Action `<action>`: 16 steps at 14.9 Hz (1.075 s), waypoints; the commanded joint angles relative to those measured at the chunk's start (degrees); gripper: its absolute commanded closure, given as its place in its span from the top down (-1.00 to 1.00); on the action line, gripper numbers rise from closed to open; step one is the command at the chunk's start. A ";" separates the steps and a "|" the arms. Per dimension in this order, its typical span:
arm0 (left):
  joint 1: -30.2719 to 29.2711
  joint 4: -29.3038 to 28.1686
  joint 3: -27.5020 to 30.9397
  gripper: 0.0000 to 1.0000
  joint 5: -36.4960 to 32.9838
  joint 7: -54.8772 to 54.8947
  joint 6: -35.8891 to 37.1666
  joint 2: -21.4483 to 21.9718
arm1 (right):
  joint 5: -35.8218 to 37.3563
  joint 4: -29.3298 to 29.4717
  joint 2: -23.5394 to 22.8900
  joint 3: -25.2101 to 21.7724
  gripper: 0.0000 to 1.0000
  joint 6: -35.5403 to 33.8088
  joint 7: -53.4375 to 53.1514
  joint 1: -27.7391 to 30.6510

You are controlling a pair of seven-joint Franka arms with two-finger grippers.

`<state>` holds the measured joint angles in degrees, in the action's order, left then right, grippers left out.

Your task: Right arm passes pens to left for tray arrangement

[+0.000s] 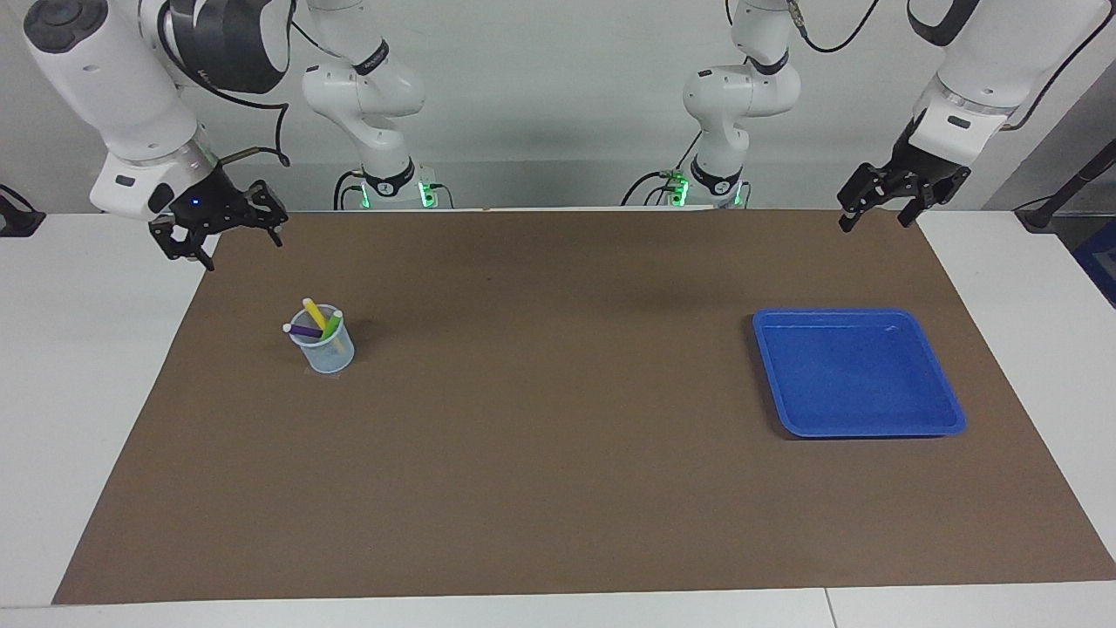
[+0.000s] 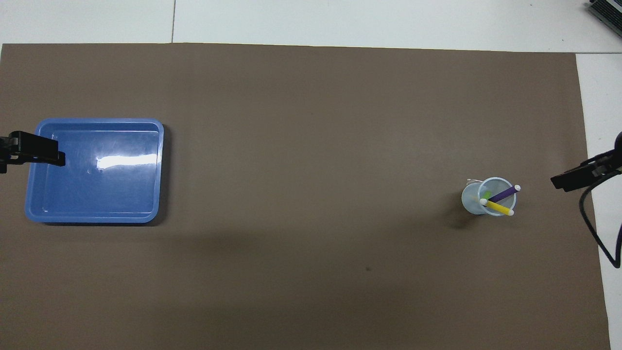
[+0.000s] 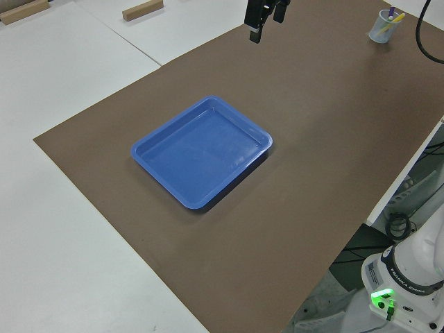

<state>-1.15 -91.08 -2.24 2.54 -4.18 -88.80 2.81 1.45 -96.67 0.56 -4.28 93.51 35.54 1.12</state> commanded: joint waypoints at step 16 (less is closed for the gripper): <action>-1.40 -0.33 -0.14 1.00 0.72 -2.49 -0.32 1.50 | -0.57 -19.69 2.43 0.33 0.66 19.42 51.19 1.43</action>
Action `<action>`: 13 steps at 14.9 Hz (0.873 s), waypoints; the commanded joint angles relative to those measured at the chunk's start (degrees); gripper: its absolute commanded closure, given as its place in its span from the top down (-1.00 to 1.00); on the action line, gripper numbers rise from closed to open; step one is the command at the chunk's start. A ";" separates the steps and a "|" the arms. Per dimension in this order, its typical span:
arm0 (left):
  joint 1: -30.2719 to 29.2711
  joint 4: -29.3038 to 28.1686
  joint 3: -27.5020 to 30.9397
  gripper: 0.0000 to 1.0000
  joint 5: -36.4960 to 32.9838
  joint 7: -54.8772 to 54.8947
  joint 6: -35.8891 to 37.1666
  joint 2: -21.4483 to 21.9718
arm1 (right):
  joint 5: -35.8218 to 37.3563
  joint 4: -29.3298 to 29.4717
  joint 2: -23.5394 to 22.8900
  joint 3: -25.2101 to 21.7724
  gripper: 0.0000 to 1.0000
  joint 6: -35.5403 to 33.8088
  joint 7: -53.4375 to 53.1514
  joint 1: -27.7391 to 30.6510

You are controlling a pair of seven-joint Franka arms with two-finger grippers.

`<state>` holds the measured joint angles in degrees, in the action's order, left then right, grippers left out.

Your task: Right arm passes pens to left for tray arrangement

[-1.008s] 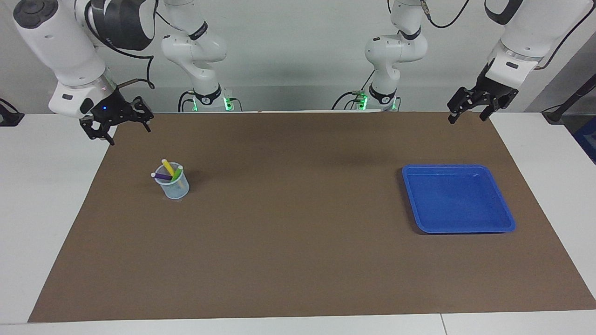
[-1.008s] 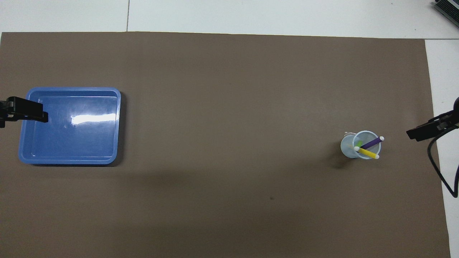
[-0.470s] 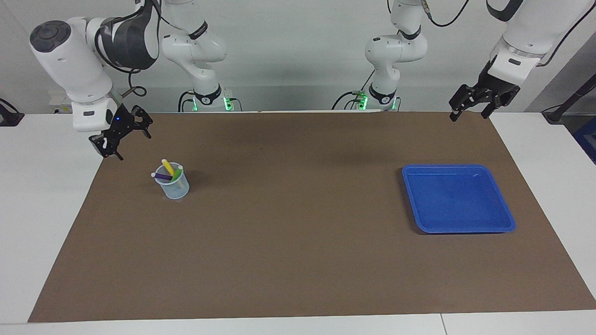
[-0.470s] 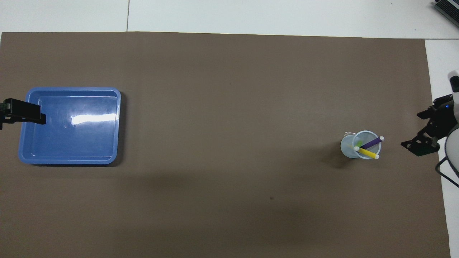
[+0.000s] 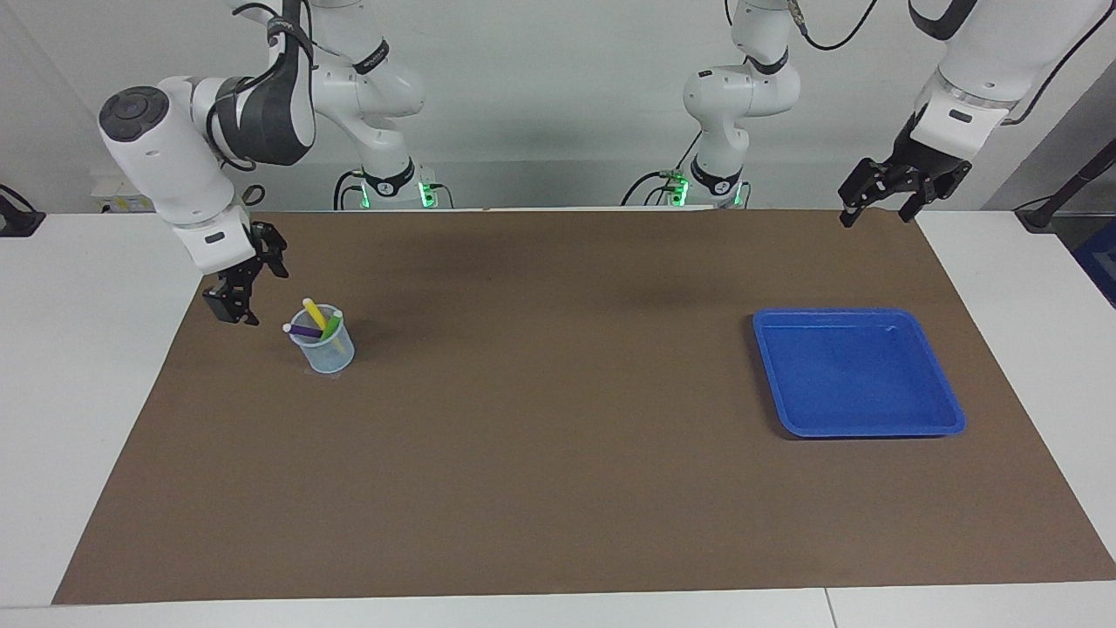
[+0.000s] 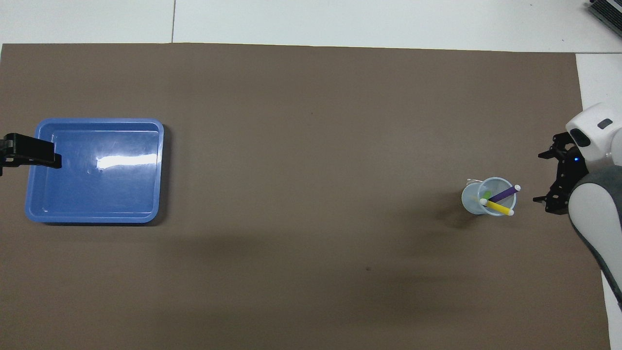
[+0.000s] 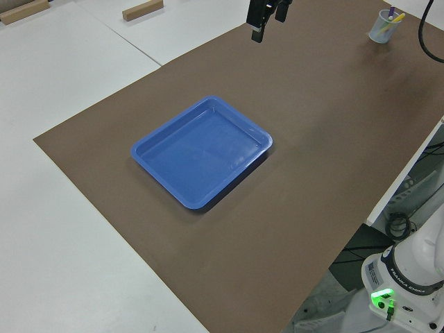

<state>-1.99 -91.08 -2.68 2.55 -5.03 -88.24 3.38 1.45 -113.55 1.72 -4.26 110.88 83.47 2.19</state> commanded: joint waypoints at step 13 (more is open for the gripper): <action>2.94 -22.27 -1.01 0.99 17.39 -23.77 -8.68 12.16 | -3.38 -9.05 -0.93 0.31 0.37 9.88 8.98 1.24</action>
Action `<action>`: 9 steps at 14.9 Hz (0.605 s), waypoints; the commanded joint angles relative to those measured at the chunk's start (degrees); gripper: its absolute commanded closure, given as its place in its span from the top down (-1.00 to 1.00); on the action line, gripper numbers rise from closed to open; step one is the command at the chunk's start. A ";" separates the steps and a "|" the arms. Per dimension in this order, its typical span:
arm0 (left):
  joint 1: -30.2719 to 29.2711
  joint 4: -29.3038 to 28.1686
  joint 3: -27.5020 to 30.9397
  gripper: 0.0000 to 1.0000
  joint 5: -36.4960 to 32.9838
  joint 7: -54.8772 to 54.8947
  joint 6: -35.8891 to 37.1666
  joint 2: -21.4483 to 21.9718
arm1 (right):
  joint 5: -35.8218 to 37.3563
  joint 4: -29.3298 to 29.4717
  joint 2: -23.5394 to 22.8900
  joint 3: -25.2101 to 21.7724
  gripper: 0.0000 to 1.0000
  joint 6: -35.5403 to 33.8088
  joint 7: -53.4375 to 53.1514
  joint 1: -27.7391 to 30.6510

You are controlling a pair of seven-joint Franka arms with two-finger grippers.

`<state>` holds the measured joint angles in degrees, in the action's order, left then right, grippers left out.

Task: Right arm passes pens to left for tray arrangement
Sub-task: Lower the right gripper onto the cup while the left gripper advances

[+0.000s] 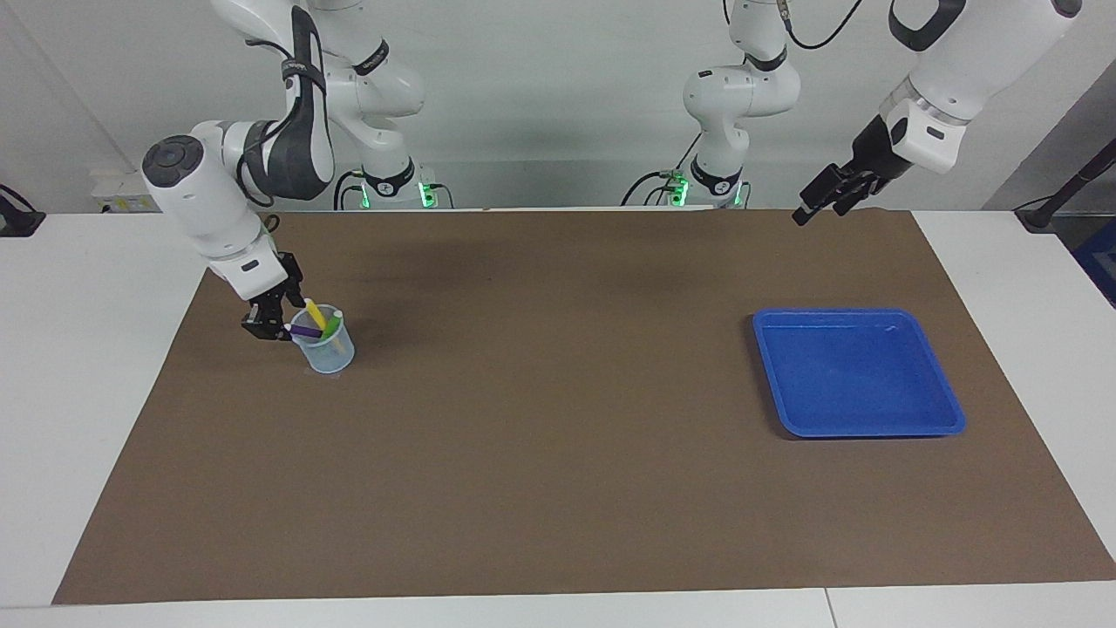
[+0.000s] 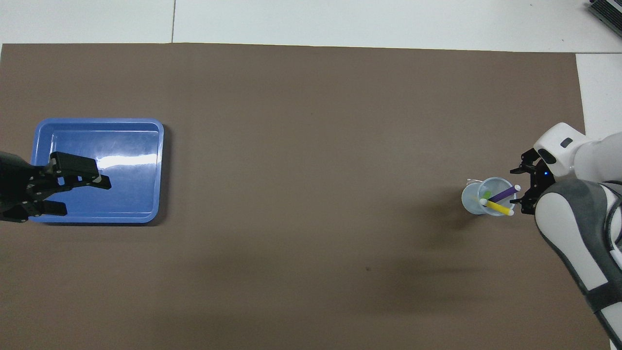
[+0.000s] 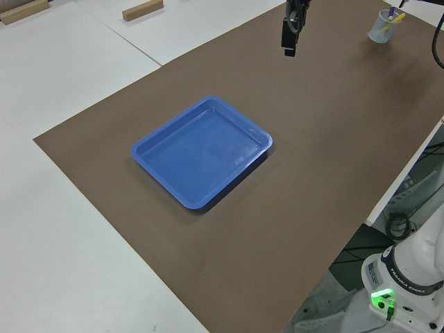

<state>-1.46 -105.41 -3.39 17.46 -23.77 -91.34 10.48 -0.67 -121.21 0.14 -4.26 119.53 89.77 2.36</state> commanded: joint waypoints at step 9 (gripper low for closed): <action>15.95 -25.10 -0.48 0.92 20.31 -32.72 -31.42 12.28 | -3.64 -4.74 0.13 0.30 0.32 6.59 2.78 1.86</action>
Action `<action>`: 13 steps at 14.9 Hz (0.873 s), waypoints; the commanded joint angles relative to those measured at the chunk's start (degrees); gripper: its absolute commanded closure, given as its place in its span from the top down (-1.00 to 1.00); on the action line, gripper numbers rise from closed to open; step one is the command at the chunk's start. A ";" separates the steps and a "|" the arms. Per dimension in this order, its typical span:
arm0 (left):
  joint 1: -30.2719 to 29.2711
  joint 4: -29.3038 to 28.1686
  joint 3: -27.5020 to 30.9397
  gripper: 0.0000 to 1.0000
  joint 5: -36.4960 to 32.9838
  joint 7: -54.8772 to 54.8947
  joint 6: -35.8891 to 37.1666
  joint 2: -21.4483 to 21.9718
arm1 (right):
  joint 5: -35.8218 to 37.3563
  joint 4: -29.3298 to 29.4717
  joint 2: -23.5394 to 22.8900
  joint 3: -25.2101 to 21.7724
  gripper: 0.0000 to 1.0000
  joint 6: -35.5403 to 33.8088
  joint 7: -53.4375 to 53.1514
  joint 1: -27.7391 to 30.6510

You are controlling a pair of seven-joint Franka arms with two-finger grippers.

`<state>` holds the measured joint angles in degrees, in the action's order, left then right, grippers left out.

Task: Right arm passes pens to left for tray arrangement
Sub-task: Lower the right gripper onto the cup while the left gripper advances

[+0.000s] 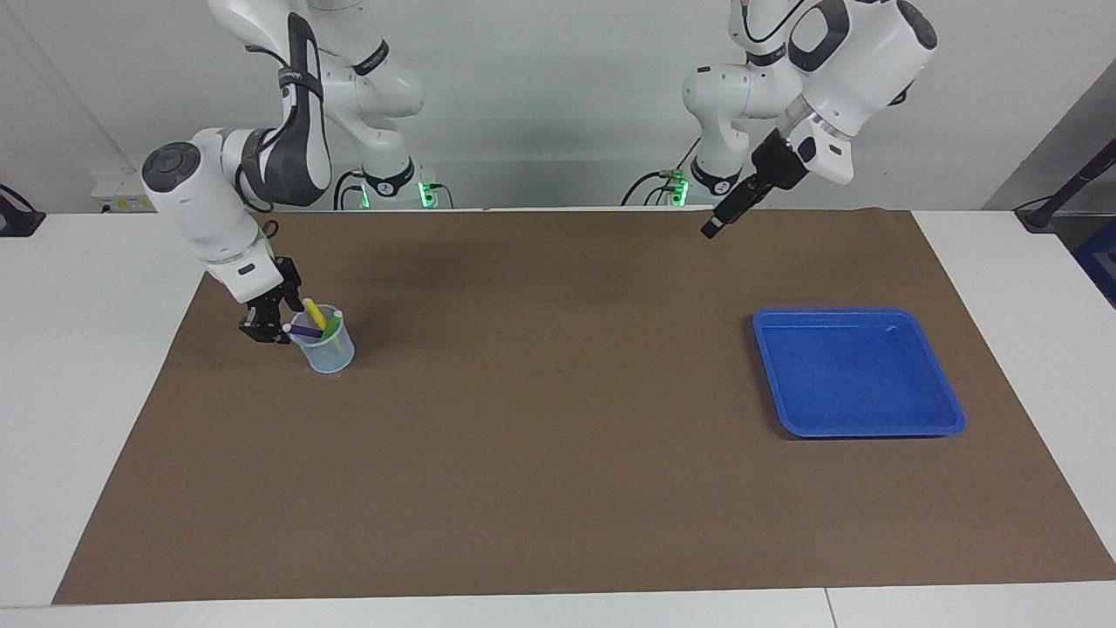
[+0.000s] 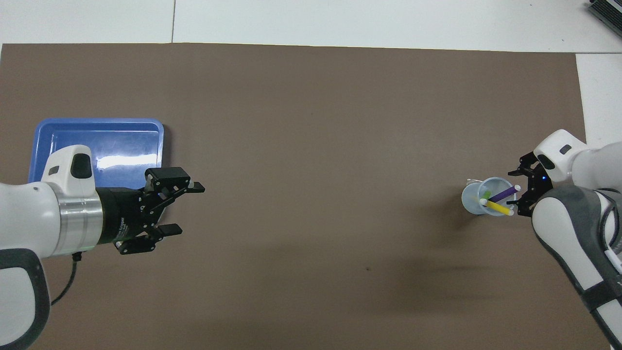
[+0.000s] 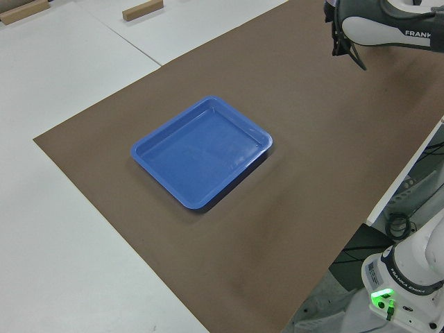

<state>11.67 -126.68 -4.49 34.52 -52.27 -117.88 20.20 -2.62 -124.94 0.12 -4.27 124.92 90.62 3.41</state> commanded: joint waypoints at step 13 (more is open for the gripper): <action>13.91 -14.12 0.62 0.84 27.09 -4.33 -29.42 0.28 | -1.78 -1.00 -0.12 0.32 -0.20 1.11 2.54 1.69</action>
<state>22.91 -139.60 -4.49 60.40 -56.10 -143.70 20.62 -2.88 -125.41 0.06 -4.34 124.95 91.00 4.32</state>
